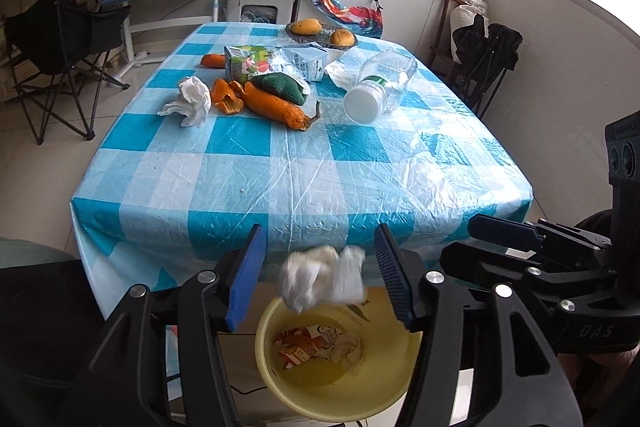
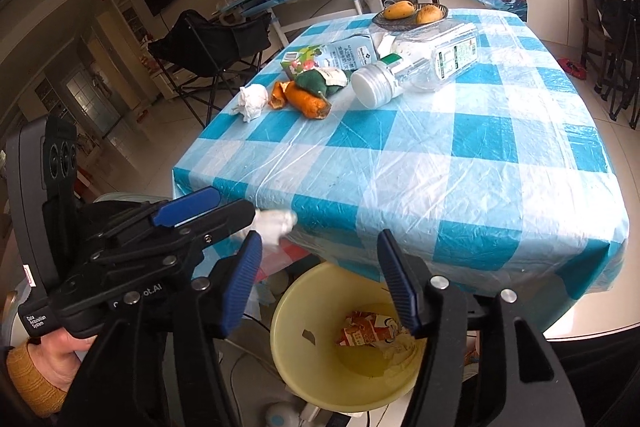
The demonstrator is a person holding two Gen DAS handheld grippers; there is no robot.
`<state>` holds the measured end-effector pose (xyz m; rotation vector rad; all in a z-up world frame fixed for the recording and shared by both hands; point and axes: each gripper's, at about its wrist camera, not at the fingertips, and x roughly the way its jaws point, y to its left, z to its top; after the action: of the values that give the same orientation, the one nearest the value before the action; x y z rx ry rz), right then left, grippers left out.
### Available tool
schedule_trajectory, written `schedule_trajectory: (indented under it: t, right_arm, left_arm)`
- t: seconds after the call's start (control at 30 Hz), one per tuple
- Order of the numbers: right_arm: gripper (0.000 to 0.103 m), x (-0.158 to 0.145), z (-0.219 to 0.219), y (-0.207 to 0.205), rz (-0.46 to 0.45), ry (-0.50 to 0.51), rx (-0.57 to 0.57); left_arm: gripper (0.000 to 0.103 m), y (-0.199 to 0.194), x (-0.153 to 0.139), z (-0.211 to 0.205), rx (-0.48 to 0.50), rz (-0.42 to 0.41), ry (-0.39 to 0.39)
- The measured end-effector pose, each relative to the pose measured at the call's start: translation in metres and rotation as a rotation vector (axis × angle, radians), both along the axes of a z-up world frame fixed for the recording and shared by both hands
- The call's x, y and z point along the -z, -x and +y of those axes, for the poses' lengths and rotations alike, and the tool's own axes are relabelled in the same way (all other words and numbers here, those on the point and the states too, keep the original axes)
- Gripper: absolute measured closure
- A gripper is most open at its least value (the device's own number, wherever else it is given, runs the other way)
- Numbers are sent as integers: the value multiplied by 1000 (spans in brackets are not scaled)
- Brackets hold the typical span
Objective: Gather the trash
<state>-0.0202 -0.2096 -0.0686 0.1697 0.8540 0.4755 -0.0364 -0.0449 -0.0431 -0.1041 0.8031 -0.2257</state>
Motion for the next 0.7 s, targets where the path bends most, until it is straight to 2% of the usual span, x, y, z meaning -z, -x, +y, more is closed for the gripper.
schedule_trajectory:
  t: [0.13, 0.23, 0.43, 0.7]
  right_arm:
    - [35, -1, 0, 0, -7, 4, 8]
    - [33, 1, 1, -1, -1, 5, 8]
    - [29, 4, 5, -2, 1, 15, 0]
    - [26, 4, 6, 0, -2, 27, -2]
  left_arm:
    - [34, 0, -3, 10, -57, -27, 1]
    - [30, -1, -4, 15, -91, -38, 4]
    - [24, -3, -4, 22, -138, -48, 8]
    - [22, -6, -1, 30, -190, -37, 25]
